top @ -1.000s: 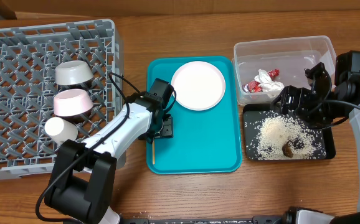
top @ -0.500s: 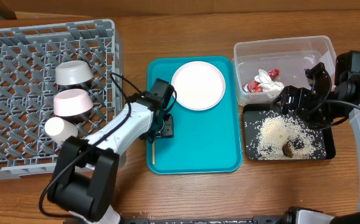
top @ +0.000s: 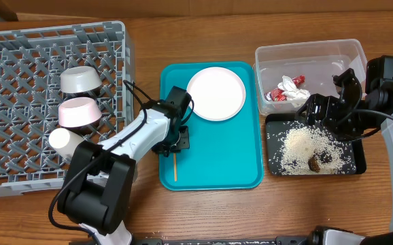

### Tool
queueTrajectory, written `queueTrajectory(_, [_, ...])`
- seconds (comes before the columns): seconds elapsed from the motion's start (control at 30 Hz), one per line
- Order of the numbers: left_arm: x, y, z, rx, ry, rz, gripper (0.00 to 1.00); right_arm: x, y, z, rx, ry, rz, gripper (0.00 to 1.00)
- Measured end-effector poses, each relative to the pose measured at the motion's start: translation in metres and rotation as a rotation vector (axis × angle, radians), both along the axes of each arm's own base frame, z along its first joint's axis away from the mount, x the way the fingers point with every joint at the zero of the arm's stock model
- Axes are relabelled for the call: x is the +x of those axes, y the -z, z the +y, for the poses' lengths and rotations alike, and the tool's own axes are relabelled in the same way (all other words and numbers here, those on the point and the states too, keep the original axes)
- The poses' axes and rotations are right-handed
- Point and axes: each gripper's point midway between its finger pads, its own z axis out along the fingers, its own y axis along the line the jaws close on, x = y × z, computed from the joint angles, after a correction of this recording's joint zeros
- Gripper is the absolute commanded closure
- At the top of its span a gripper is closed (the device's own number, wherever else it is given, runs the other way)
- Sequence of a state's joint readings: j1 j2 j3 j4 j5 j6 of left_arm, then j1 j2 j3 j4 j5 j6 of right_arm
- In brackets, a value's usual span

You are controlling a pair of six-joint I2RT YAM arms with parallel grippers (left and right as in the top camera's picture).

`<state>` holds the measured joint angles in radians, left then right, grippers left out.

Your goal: Sort waste into correct bins and load items into the dishwasher

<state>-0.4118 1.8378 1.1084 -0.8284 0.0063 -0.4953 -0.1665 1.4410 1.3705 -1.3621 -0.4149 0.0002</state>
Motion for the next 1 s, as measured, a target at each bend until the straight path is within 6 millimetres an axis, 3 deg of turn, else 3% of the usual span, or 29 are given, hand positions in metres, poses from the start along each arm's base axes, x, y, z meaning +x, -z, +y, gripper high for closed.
queueTrajectory(0.13, [0.004, -0.014, 0.001, 0.005, 0.0, 0.021, 0.96, 0.0, 0.0, 0.0, 0.0, 0.0, 0.0, 0.0])
queueTrajectory(0.33, [0.047, -0.074, 0.009, -0.023, 0.016, -0.065, 0.96, 0.0, 0.0, 0.0, 0.0, 0.0, 0.0, 0.0])
queueTrajectory(0.53, [0.075, -0.134, 0.066, 0.034, -0.055, -0.167, 0.96, 0.0, 0.0, 0.0, 0.0, 0.0, 0.0, 0.0])
queueTrajectory(0.67, [0.078, -0.139, 0.107, 0.08, -0.129, -0.171, 0.96, 0.0, 0.0, 0.0, 0.0, 0.0, 0.0, 0.0])
queueTrajectory(0.83, [0.084, -0.14, 0.148, 0.1, -0.213, -0.19, 0.8, 0.0, 0.0, 0.0, 0.0, 0.0, 0.0, 0.0])
queueTrajectory(0.93, [0.086, -0.14, 0.156, 0.1, -0.214, -0.199, 0.52, 0.0, 0.0, 0.0, 0.0, 0.0, 0.0, 0.0])
queueTrajectory(1.0, [0.086, -0.14, 0.154, 0.096, -0.205, -0.2, 0.47, 0.0, 0.0, 0.0, 0.0, 0.0, 0.0, 0.0])
